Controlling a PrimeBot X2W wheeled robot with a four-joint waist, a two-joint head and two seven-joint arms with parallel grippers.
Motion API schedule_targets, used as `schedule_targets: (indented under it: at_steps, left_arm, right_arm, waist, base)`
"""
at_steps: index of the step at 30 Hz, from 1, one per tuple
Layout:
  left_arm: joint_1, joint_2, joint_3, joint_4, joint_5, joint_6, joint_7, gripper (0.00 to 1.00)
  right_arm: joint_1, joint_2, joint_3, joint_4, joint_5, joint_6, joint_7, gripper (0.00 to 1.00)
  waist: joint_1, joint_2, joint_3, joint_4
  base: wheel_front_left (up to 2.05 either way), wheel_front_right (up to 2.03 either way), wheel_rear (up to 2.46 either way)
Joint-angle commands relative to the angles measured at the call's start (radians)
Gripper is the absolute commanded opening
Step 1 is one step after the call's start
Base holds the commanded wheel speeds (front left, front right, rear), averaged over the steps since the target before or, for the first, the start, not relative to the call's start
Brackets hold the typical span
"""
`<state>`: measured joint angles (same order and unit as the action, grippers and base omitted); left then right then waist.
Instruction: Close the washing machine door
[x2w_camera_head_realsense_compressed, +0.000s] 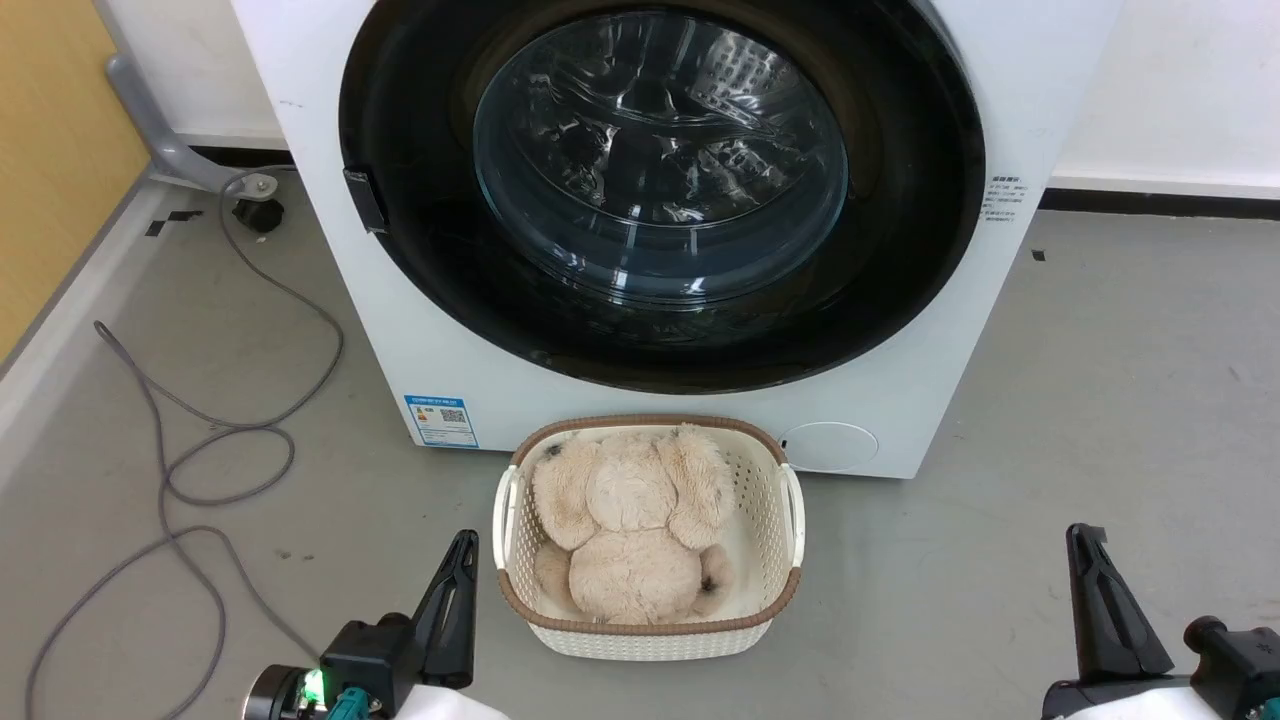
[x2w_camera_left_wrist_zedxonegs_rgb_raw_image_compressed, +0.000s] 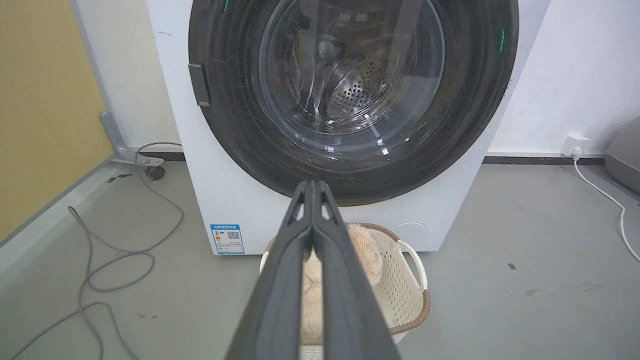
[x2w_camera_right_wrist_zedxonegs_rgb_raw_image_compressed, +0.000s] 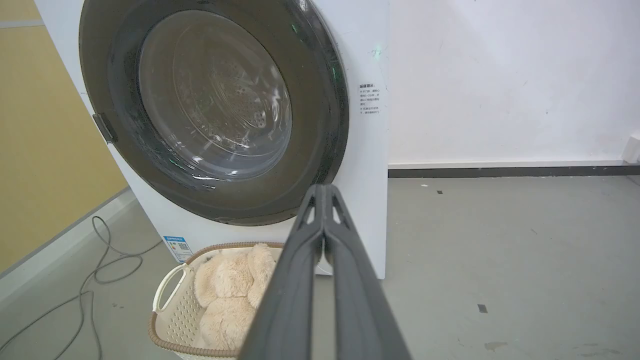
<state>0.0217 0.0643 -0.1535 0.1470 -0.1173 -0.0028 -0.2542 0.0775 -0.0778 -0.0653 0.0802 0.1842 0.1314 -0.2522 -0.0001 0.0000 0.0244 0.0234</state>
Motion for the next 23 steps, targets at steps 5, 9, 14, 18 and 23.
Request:
schedule_targets:
  at_steps: [5,9,14,18,23]
  left_arm:
    - [-0.001,-0.001,0.009,-0.009,0.007,0.000,0.015,0.00]
    - [-0.002,-0.001,0.014,-0.014,0.011,0.000,0.023,0.00]
    - [-0.003,-0.002,0.020,-0.020,0.016,0.000,0.033,0.00]
    - [-0.004,-0.002,0.025,-0.024,0.020,0.000,0.041,0.00]
    - [-0.005,-0.003,0.031,-0.030,0.024,0.001,0.052,0.00]
  right_arm:
    - [-0.005,0.002,0.004,-0.005,-0.012,0.000,0.012,0.00]
    - [-0.007,0.003,0.006,-0.008,-0.018,0.000,0.021,0.00]
    - [-0.011,0.004,0.009,-0.011,-0.025,0.000,0.031,0.00]
    - [-0.013,0.005,0.011,-0.013,-0.031,0.000,0.039,0.00]
    - [-0.016,0.006,0.013,-0.017,-0.038,0.000,0.049,0.00]
  waist:
    - [0.0001,0.0000,-0.001,-0.001]
    - [0.0001,0.0000,-0.002,-0.002]
    - [0.0001,0.0000,-0.003,-0.003]
    - [0.0001,0.0000,-0.004,-0.004]
    - [0.0001,0.0000,-0.005,-0.004]
  base:
    - [0.00,0.00,0.00]
    - [0.00,0.00,0.00]
    - [0.00,0.00,0.00]
    - [0.00,0.00,0.00]
    - [0.00,0.00,0.00]
